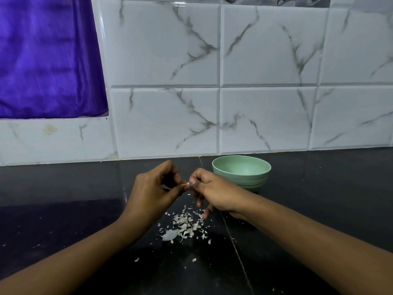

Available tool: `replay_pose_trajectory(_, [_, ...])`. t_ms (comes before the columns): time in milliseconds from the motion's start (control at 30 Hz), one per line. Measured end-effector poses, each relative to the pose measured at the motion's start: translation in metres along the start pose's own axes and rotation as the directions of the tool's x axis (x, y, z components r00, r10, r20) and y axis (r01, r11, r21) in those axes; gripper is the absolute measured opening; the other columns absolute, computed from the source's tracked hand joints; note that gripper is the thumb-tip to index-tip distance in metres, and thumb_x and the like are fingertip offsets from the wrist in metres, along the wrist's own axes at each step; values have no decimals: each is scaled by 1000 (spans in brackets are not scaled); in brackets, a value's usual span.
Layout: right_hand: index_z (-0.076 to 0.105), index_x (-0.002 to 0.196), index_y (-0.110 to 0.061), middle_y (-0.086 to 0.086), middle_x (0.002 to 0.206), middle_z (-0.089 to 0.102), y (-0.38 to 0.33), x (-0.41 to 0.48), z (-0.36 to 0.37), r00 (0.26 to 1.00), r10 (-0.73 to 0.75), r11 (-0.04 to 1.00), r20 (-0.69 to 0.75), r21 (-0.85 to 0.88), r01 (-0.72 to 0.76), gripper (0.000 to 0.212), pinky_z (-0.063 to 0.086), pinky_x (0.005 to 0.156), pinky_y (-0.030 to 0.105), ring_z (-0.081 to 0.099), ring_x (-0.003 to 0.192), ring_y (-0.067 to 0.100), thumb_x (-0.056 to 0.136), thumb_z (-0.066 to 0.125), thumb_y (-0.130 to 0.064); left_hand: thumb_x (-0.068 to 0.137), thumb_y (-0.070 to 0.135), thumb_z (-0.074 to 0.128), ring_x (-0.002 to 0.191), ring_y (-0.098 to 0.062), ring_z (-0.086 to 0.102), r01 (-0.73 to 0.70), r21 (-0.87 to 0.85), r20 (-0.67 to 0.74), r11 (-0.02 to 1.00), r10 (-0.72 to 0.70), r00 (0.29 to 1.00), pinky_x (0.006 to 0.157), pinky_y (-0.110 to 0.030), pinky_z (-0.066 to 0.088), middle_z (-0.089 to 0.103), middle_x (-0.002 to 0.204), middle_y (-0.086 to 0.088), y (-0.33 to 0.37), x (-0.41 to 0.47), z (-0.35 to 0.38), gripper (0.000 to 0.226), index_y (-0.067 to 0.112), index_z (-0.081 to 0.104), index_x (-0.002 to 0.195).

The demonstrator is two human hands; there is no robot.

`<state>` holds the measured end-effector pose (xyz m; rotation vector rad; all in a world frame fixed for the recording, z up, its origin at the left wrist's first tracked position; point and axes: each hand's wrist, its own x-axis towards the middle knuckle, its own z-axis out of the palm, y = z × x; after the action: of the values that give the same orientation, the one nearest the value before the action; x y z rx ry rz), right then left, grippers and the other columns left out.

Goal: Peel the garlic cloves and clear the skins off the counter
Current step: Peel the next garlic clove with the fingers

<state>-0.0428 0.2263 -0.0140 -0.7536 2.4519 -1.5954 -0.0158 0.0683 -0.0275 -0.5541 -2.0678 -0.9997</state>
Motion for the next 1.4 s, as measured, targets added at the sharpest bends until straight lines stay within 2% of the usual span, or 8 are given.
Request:
replay_pose_trajectory(200, [47,81,-16,1,69,44,-6,-1,-6,983,152,975,99,149,-165,23,39,35,17,42,51,9,101,36,-16,77,28,70,62,0,62,-266,167,62,949,259,964,55,-27,53,59,68,19,-1,-1,-1,24,30,47,79])
replay_pose_trajectory(400, [45,76,-16,-2,59,43,-8,2,-12,948,272,944,163,148,-296,25,33,36,15,38,42,6,97,33,-18,81,28,68,68,1,61,-372,161,126,914,354,927,55,-14,50,61,71,15,-1,-2,-1,20,27,48,80])
replay_pose_trajectory(500, [44,73,-17,-3,58,41,-10,1,-15,934,301,930,193,159,-332,25,32,36,14,37,39,5,96,33,-19,84,34,61,69,1,62,-386,130,147,913,367,919,58,-16,52,64,74,13,-1,-2,-2,15,24,51,81])
replay_pose_trajectory(700, [40,70,-18,-5,57,37,-13,0,-20,896,342,895,282,194,-403,27,30,36,13,33,38,3,95,31,-21,78,25,74,74,-1,68,-264,12,76,965,262,962,64,-20,56,69,79,11,2,-3,1,31,36,46,76])
replay_pose_trajectory(900, [40,70,-19,-7,53,39,-14,1,-24,903,312,893,297,232,-385,27,32,36,12,35,38,2,96,32,-21,73,32,78,75,-11,70,-77,-160,30,984,83,996,65,-30,57,72,80,10,3,-3,4,31,27,47,72])
replay_pose_trajectory(1067, [39,69,-20,-7,55,39,-14,1,-30,902,315,881,296,262,-394,28,32,37,12,35,38,2,96,34,-21,70,13,80,72,-15,70,31,-213,32,977,-25,999,64,-32,57,73,80,3,4,-2,5,31,14,49,73])
replay_pose_trajectory(1267, [54,84,-12,2,69,55,-11,-2,-35,989,109,975,97,183,-125,9,49,44,21,56,52,8,90,59,-8,65,17,77,64,-15,69,138,-329,85,934,-117,990,60,-20,52,74,78,-4,5,0,3,29,11,51,75])
replay_pose_trajectory(1400, [59,89,-18,1,81,62,-13,-3,-38,992,-121,992,41,-34,122,23,56,56,29,63,69,8,85,62,4,64,19,77,62,-18,69,188,-322,83,928,-170,982,60,-26,53,74,77,-6,2,2,2,29,13,51,76])
